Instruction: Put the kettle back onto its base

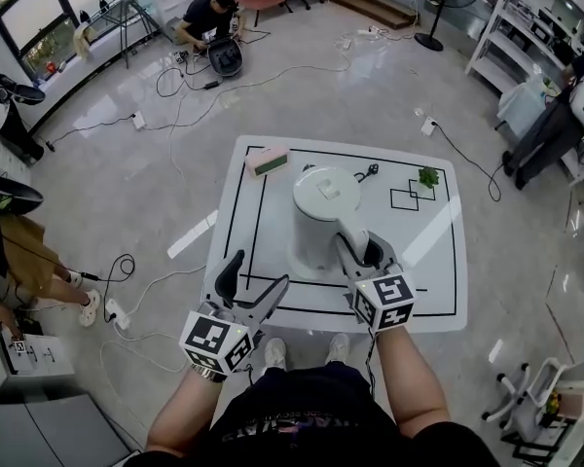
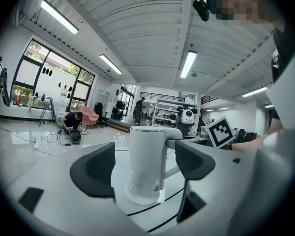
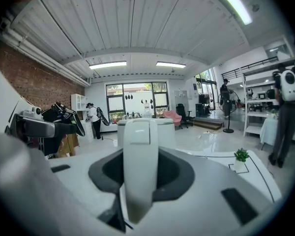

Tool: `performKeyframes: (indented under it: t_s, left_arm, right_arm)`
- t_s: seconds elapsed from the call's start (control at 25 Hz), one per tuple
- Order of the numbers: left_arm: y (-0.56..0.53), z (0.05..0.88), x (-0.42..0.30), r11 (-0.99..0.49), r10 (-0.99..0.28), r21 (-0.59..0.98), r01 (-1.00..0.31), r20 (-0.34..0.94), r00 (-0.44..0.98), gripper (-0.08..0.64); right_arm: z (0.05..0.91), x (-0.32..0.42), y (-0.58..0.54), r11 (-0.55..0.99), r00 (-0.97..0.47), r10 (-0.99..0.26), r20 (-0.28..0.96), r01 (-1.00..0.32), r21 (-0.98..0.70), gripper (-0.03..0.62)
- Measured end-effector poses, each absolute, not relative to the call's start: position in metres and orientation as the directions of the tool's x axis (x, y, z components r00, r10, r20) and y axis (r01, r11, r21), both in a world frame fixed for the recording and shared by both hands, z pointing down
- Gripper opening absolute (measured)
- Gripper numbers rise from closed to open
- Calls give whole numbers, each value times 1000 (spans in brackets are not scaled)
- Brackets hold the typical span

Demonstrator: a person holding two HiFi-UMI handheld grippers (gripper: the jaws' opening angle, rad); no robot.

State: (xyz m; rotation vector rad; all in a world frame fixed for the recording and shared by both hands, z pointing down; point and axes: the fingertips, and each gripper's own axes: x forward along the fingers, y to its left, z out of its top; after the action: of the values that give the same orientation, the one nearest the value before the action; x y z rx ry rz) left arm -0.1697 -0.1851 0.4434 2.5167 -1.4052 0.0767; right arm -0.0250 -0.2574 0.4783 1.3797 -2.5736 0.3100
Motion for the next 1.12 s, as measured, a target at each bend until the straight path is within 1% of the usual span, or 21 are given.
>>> performKeyframes:
  t_s: [0.36, 0.56, 1.12]
  left_arm:
    - [-191, 448, -187, -534, -806, 202, -821, 173, 566, 376]
    - [-193, 451, -193, -553, -791, 211, -806, 170, 587, 376]
    - [-198, 453, -195, -577, -774, 228, -784, 153, 614, 376]
  right_arm:
    - [483, -44, -253, 513, -516, -815, 264, -854, -86, 116]
    - [482, -55, -245, 512, -509, -825, 244, -857, -57, 117]
    - [489, -50, -211, 453, -451, -883, 127, -891, -16, 117]
